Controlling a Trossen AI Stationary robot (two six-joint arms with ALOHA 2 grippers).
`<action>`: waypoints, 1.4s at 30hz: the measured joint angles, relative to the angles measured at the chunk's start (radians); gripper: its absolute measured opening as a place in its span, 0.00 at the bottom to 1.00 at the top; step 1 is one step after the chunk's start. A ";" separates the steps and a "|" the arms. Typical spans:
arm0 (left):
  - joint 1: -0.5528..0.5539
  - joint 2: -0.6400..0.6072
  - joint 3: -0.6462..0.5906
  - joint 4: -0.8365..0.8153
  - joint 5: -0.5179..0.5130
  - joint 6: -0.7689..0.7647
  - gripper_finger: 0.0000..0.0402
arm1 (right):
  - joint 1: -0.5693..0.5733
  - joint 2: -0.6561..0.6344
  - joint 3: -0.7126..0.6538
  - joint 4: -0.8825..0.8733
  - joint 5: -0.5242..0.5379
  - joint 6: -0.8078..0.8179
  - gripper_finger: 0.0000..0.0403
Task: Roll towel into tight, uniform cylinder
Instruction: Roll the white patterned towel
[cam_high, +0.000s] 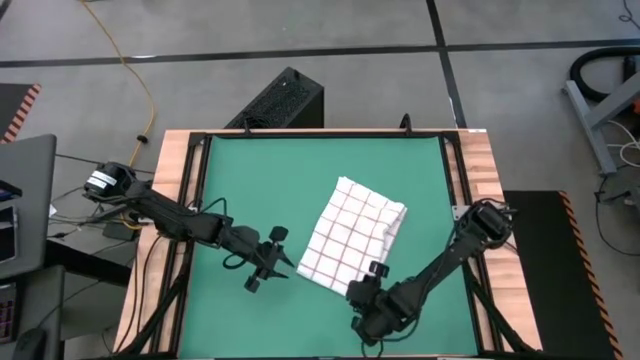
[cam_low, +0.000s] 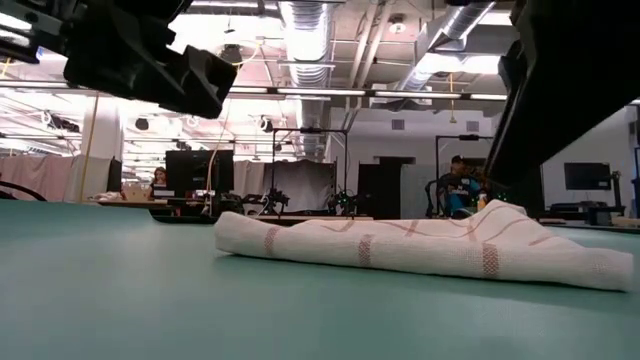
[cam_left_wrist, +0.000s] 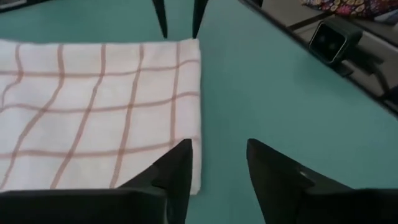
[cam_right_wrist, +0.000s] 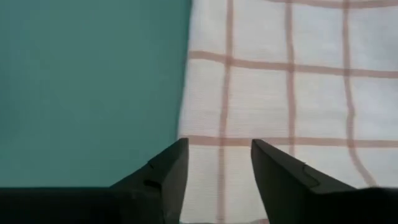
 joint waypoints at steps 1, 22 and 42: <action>0.000 0.000 0.000 -0.009 -0.013 0.000 0.37 | -0.003 0.000 0.000 0.005 -0.012 0.000 0.49; -0.003 0.000 0.000 -0.027 -0.065 0.110 0.40 | 0.029 0.002 -0.151 0.166 -0.104 0.028 0.53; -0.042 0.370 0.152 0.017 -0.155 0.247 0.40 | 0.025 0.046 -0.152 0.184 -0.154 0.021 0.52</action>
